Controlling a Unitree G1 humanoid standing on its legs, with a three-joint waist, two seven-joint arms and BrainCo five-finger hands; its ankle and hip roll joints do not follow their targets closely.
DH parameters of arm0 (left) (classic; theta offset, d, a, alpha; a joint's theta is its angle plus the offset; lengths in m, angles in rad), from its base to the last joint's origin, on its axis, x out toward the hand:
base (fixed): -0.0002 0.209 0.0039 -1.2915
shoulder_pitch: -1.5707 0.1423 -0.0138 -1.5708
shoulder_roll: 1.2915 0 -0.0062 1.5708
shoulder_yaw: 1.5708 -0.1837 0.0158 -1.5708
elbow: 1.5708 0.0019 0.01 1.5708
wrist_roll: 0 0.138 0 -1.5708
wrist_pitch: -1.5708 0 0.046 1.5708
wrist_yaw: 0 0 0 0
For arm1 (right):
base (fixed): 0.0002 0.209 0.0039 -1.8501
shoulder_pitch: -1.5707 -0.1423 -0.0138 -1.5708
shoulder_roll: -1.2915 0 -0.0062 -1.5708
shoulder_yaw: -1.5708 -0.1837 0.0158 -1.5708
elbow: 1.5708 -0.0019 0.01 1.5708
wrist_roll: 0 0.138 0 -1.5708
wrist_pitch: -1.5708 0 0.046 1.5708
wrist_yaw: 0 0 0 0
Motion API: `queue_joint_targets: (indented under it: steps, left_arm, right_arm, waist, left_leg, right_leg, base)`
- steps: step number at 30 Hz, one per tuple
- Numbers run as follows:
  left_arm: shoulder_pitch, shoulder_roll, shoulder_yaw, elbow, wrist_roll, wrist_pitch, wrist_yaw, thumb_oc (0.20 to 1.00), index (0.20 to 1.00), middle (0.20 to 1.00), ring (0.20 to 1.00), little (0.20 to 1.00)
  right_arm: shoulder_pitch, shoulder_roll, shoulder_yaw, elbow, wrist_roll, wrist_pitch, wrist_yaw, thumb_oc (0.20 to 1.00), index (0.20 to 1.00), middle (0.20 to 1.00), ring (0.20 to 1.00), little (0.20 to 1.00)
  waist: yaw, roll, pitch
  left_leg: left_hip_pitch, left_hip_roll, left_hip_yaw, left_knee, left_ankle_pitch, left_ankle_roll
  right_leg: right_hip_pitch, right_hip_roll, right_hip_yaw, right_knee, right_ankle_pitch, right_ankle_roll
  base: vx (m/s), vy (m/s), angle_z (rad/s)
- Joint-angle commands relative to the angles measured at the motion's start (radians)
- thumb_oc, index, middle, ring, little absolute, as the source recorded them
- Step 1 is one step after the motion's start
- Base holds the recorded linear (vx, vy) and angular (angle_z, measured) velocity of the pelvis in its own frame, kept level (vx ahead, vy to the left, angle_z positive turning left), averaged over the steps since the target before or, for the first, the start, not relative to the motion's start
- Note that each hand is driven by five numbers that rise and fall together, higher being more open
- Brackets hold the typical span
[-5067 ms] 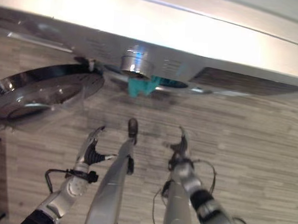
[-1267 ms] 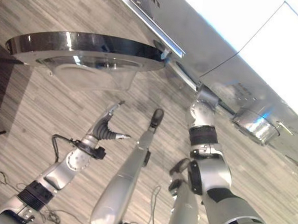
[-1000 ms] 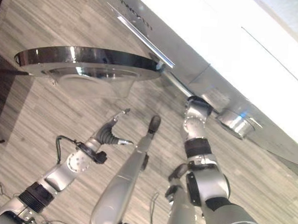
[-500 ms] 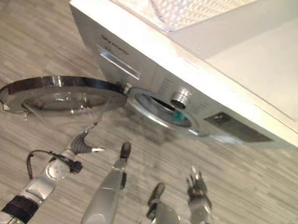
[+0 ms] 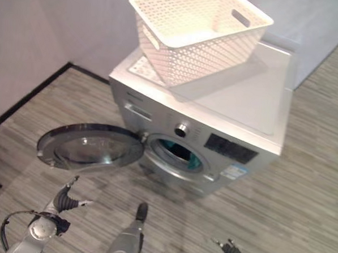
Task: Grab the laundry basket,head to the washer,open it,put in the laundry and shut it.
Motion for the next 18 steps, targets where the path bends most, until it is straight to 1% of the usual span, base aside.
queue_joint_targets:
  steps: [1, 2, 3, 4, 5, 6, 7, 8, 9, 10, 11, 12, 13, 15, 16, 17, 18]
  left_arm:
    - [-0.068, 0.004, 0.056, -0.057, 0.04, -0.011, 0.069, 1.0, 1.0, 1.0, 1.0, 1.0]
    - [-0.072, 0.004, 0.075, -0.064, 0.046, -0.012, 0.082, 1.0, 1.0, 1.0, 1.0, 1.0]
    - [-0.071, 0.003, 0.075, -0.064, 0.046, -0.012, 0.082, 1.0, 1.0, 1.0, 1.0, 1.0]
    - [-0.079, 0.001, 0.077, -0.057, 0.052, -0.016, 0.097, 1.0, 1.0, 1.0, 1.0, 1.0]
    - [-0.092, 0.002, 0.077, -0.05, 0.059, -0.012, 0.11, 1.0, 1.0, 1.0, 1.0, 1.0]
    - [-0.101, 0.001, 0.079, -0.043, 0.058, -0.008, 0.118, 1.0, 1.0, 1.0, 1.0, 1.0]
    - [-0.134, -0.006, 0.072, -0.033, 0.055, -0.005, 0.123, 1.0, 1.0, 1.0, 1.0, 1.0]
    - [-0.136, -0.006, 0.071, -0.032, 0.055, -0.005, 0.123, 1.0, 1.0, 1.0, 1.0, 1.0]
    - [-0.152, -0.005, 0.067, -0.032, 0.057, -0.002, 0.131, 1.0, 1.0, 1.0, 1.0, 1.0]
    - [-0.167, 0.0, 0.062, -0.04, 0.055, -0.003, 0.141, 1.0, 1.0, 1.0, 1.0, 1.0]
    - [-0.178, -0.003, 0.057, -0.06, 0.051, -0.003, 0.145, 1.0, 1.0, 1.0, 1.0, 1.0]
    - [-0.166, -0.009, 0.054, -0.073, 0.052, -0.004, 0.14, 1.0, 1.0, 1.0, 1.0, 1.0]
    - [-0.165, -0.009, 0.055, -0.073, 0.052, -0.004, 0.14, 1.0, 1.0, 1.0, 1.0, 1.0]
    - [-0.154, -0.026, 0.05, -0.077, 0.048, -0.003, 0.139, 1.0, 1.0, 1.0, 1.0, 1.0]
    - [-0.151, -0.032, 0.048, -0.078, 0.049, -0.004, 0.138, 1.0, 1.0, 1.0, 1.0, 1.0]
    - [-0.148, -0.044, 0.043, -0.083, 0.049, -0.004, 0.139, 1.0, 1.0, 1.0, 1.0, 1.0]
    - [-0.148, -0.049, 0.041, -0.085, 0.051, -0.006, 0.14, 1.0, 1.0, 1.0, 1.0, 1.0]
  right_arm:
    - [-0.007, -0.015, -0.01, -0.062, -0.03, 0.0, -0.013, 1.0, 1.0, 1.0, 1.0, 1.0]
    - [0.005, -0.017, -0.002, -0.07, -0.042, 0.002, -0.006, 1.0, 1.0, 1.0, 1.0, 1.0]
    - [0.006, -0.017, -0.001, -0.071, -0.042, 0.002, -0.006, 1.0, 1.0, 1.0, 1.0, 1.0]
    - [0.01, -0.016, -0.003, -0.069, -0.038, 0.001, -0.004, 1.0, 1.0, 1.0, 1.0, 1.0]
    - [0.017, -0.014, -0.013, -0.069, -0.04, 0.002, -0.004, 1.0, 1.0, 1.0, 1.0, 1.0]
    - [0.022, -0.015, -0.024, -0.07, -0.037, 0.002, -0.003, 1.0, 1.0, 1.0, 1.0, 1.0]
    - [0.033, -0.008, -0.042, -0.062, -0.03, 0.006, -0.007, 1.0, 1.0, 1.0, 1.0, 1.0]
    - [0.032, -0.009, -0.043, -0.062, -0.03, 0.006, -0.007, 1.0, 1.0, 1.0, 1.0, 1.0]
    - [0.031, -0.003, -0.046, -0.049, -0.028, 0.005, -0.014, 1.0, 1.0, 1.0, 1.0, 1.0]
    - [0.019, 0.001, -0.046, -0.034, -0.025, 0.007, -0.022, 1.0, 1.0, 1.0, 1.0, 1.0]
    - [0.006, 0.013, -0.039, -0.027, -0.023, 0.006, -0.029, 1.0, 1.0, 1.0, 1.0, 1.0]
    - [-0.003, 0.027, -0.032, -0.016, -0.023, 0.007, -0.036, 1.0, 1.0, 1.0, 1.0, 1.0]
    - [-0.002, 0.028, -0.032, -0.016, -0.023, 0.007, -0.036, 1.0, 1.0, 1.0, 1.0, 1.0]
    - [-0.015, 0.027, -0.03, -0.006, -0.035, 0.001, -0.049, 1.0, 1.0, 1.0, 1.0, 1.0]
    - [-0.016, 0.029, -0.03, -0.007, -0.034, 0.0, -0.052, 1.0, 1.0, 1.0, 1.0, 1.0]
    - [-0.014, 0.028, -0.028, -0.021, -0.027, -0.005, -0.057, 1.0, 1.0, 1.0, 1.0, 1.0]
    - [-0.011, 0.024, -0.025, -0.032, -0.024, -0.009, -0.055, 1.0, 1.0, 1.0, 1.0, 1.0]
  waist:
    - [-0.034, -0.046, 0.028]
    - [-0.06, -0.049, -0.001]
    - [-0.056, -0.049, 0.004]
    - [-0.071, -0.042, -0.014]
    - [-0.091, -0.03, -0.035]
    - [-0.1, -0.02, -0.051]
    - [-0.119, 0.002, -0.083]
    - [-0.118, 0.002, -0.083]
    - [-0.12, 0.012, -0.092]
    - [-0.117, 0.017, -0.088]
    - [-0.116, 0.021, -0.092]
    - [-0.11, 0.025, -0.103]
    - [-0.11, 0.025, -0.104]
    - [-0.098, 0.038, -0.109]
    - [-0.099, 0.043, -0.113]
    - [-0.1, 0.047, -0.108]
    - [-0.103, 0.043, -0.101]
  left_leg:
    - [-0.061, 0.055, -0.025, 0.156, -0.044, 0.016]
    - [0.033, 0.086, -0.021, 0.169, -0.106, 0.016]
    - [0.041, 0.088, -0.016, 0.169, -0.108, 0.016]
    - [0.1, 0.109, -0.008, 0.145, -0.116, 0.007]
    - [0.142, 0.12, 0.002, 0.113, -0.114, 0.006]
    - [0.172, 0.124, 0.021, 0.079, -0.106, 0.002]
    - [0.232, 0.125, 0.067, 0.012, -0.123, -0.014]
    - [0.232, 0.125, 0.068, 0.008, -0.118, -0.013]
    - [0.241, 0.119, 0.067, 0.0, -0.12, -0.016]
    - [0.253, 0.106, 0.058, 0.0, -0.119, -0.01]
    - [0.275, 0.097, 0.062, -0.014, -0.119, -0.008]
    - [0.291, 0.103, 0.077, -0.047, -0.095, -0.016]
    - [0.294, 0.104, 0.078, -0.052, -0.092, -0.017]
    - [0.266, 0.123, 0.079, -0.083, -0.002, -0.056]
    - [0.244, 0.128, 0.073, -0.089, 0.012, -0.067]
    - [0.217, 0.137, 0.07, -0.087, 0.052, -0.079]
    - [0.211, 0.141, 0.074, -0.08, 0.052, -0.079]
  right_leg:
    - [-0.016, -0.057, -0.005, -0.001, -0.061, -0.035]
    - [-0.019, -0.075, 0.009, 0.001, -0.041, -0.026]
    - [-0.014, -0.075, 0.014, 0.001, -0.041, -0.025]
    - [-0.013, -0.083, 0.02, 0.006, -0.035, -0.018]
    - [-0.013, -0.09, 0.022, 0.007, -0.031, -0.005]
    - [-0.01, -0.094, 0.029, 0.007, -0.026, 0.005]
    - [0.001, -0.109, 0.025, 0.019, -0.018, 0.024]
    - [0.0, -0.109, 0.025, 0.017, -0.013, 0.024]
    - [-0.001, -0.116, 0.024, 0.031, -0.01, 0.029]
    - [-0.013, -0.128, 0.035, 0.075, -0.006, 0.033]
    - [-0.01, -0.131, 0.046, 0.091, -0.014, 0.035]
    - [0.006, -0.12, 0.04, 0.072, -0.023, 0.036]
    - [0.008, -0.118, 0.04, 0.069, -0.022, 0.035]
    - [0.025, -0.092, 0.024, 0.003, -0.019, 0.038]
    - [0.026, -0.083, 0.016, -0.024, -0.01, 0.037]
    - [0.027, -0.074, 0.01, -0.048, -0.005, 0.032]
    - [0.032, -0.072, 0.01, -0.054, -0.009, 0.028]
  base:
    - [-0.02, 0.166, -0.21]
    - [0.01, 0.122, -0.26]
    - [0.08, 0.161, -0.37]
    - [0.1, 0.164, -0.52]
    - [0.14, 0.22, -0.47]
    - [0.17, 0.262, -0.32]
    - [0.12, 0.18, -0.04]
    - [0.08, 0.173, 0.05]
    - [0.0, 0.093, 0.25]
    - [0.0, 0.101, 0.13]
    - [-0.01, 0.034, 0.0]
    - [-0.01, -0.009, -0.22]
    - [-0.03, -0.043, -0.3]
    - [-0.11, -0.063, -0.21]
    - [-0.16, -0.064, 0.03]
    - [-0.15, -0.06, 0.14]
    - [-0.18, -0.076, 0.28]
